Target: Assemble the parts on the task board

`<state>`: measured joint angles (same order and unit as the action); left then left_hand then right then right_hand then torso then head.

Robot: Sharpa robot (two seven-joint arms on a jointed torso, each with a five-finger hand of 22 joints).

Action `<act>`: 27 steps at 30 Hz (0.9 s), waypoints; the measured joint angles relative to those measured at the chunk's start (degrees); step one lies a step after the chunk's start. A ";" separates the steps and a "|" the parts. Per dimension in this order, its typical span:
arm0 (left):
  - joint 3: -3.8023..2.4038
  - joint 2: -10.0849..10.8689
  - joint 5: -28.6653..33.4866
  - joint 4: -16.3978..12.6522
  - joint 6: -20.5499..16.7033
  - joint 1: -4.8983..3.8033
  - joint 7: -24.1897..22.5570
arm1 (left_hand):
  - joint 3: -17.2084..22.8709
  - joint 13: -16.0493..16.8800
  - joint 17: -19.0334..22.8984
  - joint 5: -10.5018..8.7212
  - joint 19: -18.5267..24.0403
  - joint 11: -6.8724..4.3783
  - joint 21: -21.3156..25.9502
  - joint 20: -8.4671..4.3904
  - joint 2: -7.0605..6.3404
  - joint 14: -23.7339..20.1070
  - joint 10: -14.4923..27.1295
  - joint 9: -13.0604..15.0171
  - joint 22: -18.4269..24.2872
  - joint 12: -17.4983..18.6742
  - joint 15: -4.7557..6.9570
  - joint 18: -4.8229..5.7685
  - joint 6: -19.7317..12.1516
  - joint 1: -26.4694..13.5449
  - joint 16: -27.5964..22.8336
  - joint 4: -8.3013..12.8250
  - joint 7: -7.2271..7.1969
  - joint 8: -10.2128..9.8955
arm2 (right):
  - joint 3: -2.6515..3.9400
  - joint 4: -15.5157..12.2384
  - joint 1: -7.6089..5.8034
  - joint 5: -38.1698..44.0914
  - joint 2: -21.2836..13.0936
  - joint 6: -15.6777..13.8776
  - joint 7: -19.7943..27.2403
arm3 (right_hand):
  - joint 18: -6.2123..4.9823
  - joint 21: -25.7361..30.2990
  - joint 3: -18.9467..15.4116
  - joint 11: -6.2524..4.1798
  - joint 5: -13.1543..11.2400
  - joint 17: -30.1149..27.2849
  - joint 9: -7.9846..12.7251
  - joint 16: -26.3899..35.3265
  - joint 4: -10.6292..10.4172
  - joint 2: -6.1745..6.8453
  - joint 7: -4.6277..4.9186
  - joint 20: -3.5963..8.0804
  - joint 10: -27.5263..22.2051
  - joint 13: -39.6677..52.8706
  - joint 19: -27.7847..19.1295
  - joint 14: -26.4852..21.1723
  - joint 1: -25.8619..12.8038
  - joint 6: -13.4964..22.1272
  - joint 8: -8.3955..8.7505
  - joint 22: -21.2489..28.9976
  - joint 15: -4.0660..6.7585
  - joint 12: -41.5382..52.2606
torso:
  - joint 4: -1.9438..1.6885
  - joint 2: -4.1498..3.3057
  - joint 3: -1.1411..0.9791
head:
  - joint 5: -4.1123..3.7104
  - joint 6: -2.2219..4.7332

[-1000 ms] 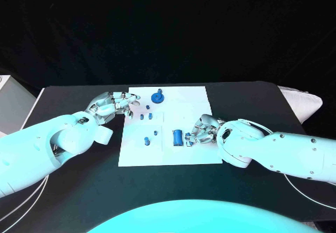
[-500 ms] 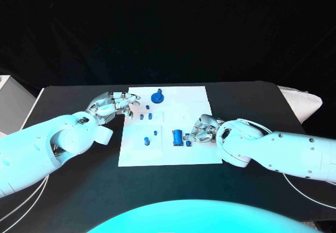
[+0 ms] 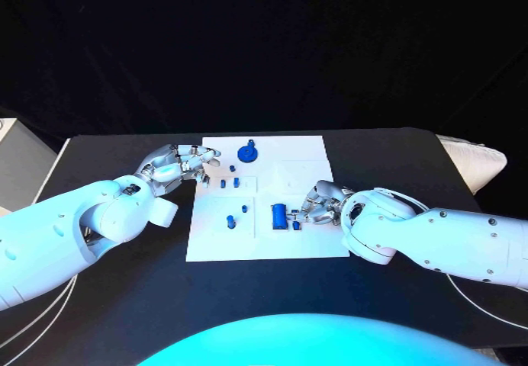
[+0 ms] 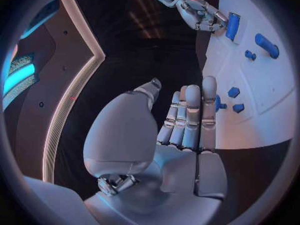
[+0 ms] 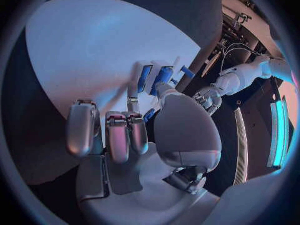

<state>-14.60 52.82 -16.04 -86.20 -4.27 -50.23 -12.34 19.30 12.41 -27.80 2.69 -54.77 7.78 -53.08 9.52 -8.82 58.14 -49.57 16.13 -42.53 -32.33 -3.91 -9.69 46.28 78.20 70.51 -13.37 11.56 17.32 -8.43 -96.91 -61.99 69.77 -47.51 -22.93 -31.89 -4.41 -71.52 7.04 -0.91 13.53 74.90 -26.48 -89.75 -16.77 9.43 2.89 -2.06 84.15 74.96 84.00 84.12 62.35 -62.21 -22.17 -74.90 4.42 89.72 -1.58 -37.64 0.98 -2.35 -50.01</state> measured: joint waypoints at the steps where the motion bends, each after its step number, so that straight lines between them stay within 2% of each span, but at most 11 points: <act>1: 0.00 0.00 0.00 0.01 0.00 0.00 0.00 | 0.00 0.00 0.00 0.00 0.00 0.00 0.00 0.00 0.00 0.00 0.00 0.00 0.00 0.00 0.00 0.00 0.00 0.00 0.00 0.00 0.00 0.00 | 0.00 -0.09 0.01 -0.01 -0.17 -0.06 0.04 | 0.00 0.00 0.00 0.00 0.00 0.00 0.00 0.00 0.00 0.00 0.00 0.00 0.00 0.00 0.00 0.00 0.00 0.00 0.00 0.00 0.00 0.00 | 0.00 0.01 -0.01 | 0.02 0.00; 5: 0.00 -0.01 0.00 0.03 0.01 0.03 0.01 | 0.00 0.00 0.05 0.00 0.00 0.00 0.00 0.00 0.00 0.00 0.00 0.00 0.00 0.00 0.00 0.00 0.00 0.00 0.00 0.00 0.00 0.00 | 0.00 -0.36 0.05 -0.02 -0.97 -0.40 0.31 | 0.00 0.00 -0.10 0.00 0.24 0.00 0.00 0.00 0.09 -0.79 0.00 0.00 0.00 0.00 0.00 0.00 0.79 0.00 0.00 0.00 0.00 0.00 | -0.01 0.01 -0.02 | 0.14 0.00; 8: -0.01 -0.01 0.00 0.04 0.01 0.07 0.01 | -0.16 0.00 0.05 0.00 0.00 0.00 0.00 0.00 0.00 0.00 0.42 0.00 0.00 0.00 0.00 0.00 -0.21 0.00 0.00 -0.15 -0.21 0.00 | 0.00 -0.56 0.09 -0.08 -1.72 -0.92 0.83 | 0.00 0.72 -0.20 0.00 0.36 0.00 0.03 0.00 0.19 -0.88 0.20 0.00 0.00 0.00 0.00 0.00 1.06 0.20 0.00 -0.03 0.00 0.00 | 0.00 0.01 -0.02 | 0.19 0.00; 12: -0.01 -0.03 0.00 0.13 0.01 0.16 0.00 | -0.16 -0.01 0.04 0.00 0.00 -0.01 0.00 0.00 0.00 0.00 0.42 0.00 0.00 0.00 0.00 0.00 -0.21 0.00 0.00 -0.15 -0.21 0.00 | 0.00 -0.80 0.10 -0.67 -2.97 -2.27 2.74 | 0.00 2.87 -0.88 0.21 1.42 0.00 0.40 0.00 0.40 -0.61 1.02 0.00 -0.22 0.00 0.00 -0.02 4.26 1.96 0.90 -0.04 -0.02 -0.94 | 0.07 0.04 -0.05 | 0.23 0.00; 17: -0.01 -0.13 0.00 0.32 -0.01 0.20 -0.05 | -0.16 -0.01 0.04 0.00 0.00 0.00 0.00 0.00 0.00 0.00 0.42 0.00 0.00 -0.24 0.00 0.00 -0.21 0.00 0.00 -0.15 -0.21 0.00 | 0.02 -1.25 0.08 -1.79 -3.85 -4.46 7.05 | 0.00 3.42 -1.11 0.21 1.57 0.00 0.05 0.00 0.63 -0.09 0.68 0.00 -0.22 0.00 0.00 -0.22 8.51 1.72 0.23 -0.04 -0.22 -0.97 | 0.13 0.08 -0.08 | 0.24 0.00; 22: -0.01 -0.29 0.00 0.38 -0.02 0.31 -0.09 | -0.16 -0.01 0.04 0.00 0.00 0.00 0.00 0.00 0.00 0.00 0.42 0.00 0.00 -0.24 0.00 0.00 -0.21 0.00 0.00 -0.15 -0.21 0.00 | 0.02 -1.72 0.05 -2.78 -4.30 -6.11 11.14 | 0.00 3.75 -0.73 0.21 -2.50 0.00 -0.43 0.00 1.01 0.28 0.38 0.00 -0.22 0.00 0.00 -0.22 13.73 1.42 -0.93 -0.04 -0.22 -0.97 | 0.08 0.08 -0.08 | 0.24 0.00; 26: -0.01 -0.33 0.00 0.37 -0.06 0.39 -0.19 | -0.16 -0.01 0.04 0.00 0.00 -0.01 0.00 0.00 0.00 0.00 0.42 0.00 0.00 -0.24 0.00 0.00 -0.21 0.00 0.00 -0.15 -0.21 0.00 | 0.02 -2.09 0.00 -3.48 -4.64 -7.50 14.37 | 0.00 4.18 -0.43 0.21 -3.21 0.00 -0.63 0.00 1.11 0.29 0.18 0.00 -0.22 0.00 0.00 -0.22 15.27 1.22 -1.37 -0.03 -0.22 -1.19 | 0.04 0.05 -0.05 | 0.20 0.00; 27: -0.01 -0.35 0.00 0.36 -0.08 0.42 -0.23 | -0.16 -0.01 0.04 0.00 0.00 0.00 0.07 0.00 0.00 0.00 0.42 0.00 0.00 -0.24 0.00 0.00 -0.21 0.00 0.00 -0.15 -0.21 0.00 | 0.02 -2.13 0.00 -3.70 -4.73 -7.89 15.15 | 0.00 5.22 -0.04 0.21 -3.21 0.00 -0.63 0.15 1.02 -0.10 0.18 0.00 -0.22 0.00 0.00 -0.22 15.98 1.22 -1.37 -0.03 -0.22 -1.82 | 0.04 0.04 -0.06 | 0.23 0.00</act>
<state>-14.62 52.48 -16.04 -85.84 -4.35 -49.81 -12.57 19.14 12.40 -27.76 2.69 -54.77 7.78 -53.01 9.52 -8.82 58.14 -49.15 16.13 -42.53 -32.57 -3.91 -9.69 46.07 78.20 70.51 -13.52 11.35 17.31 -8.41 -99.04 -61.99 66.07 -52.24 -30.82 -16.74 -4.41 -66.30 7.00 -0.70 10.31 74.90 -27.11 -89.60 -15.75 9.33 3.07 -2.06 83.93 74.96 84.00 83.91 78.33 -60.99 -23.53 -74.94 4.21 87.90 -1.54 -37.60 0.92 -2.11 -50.01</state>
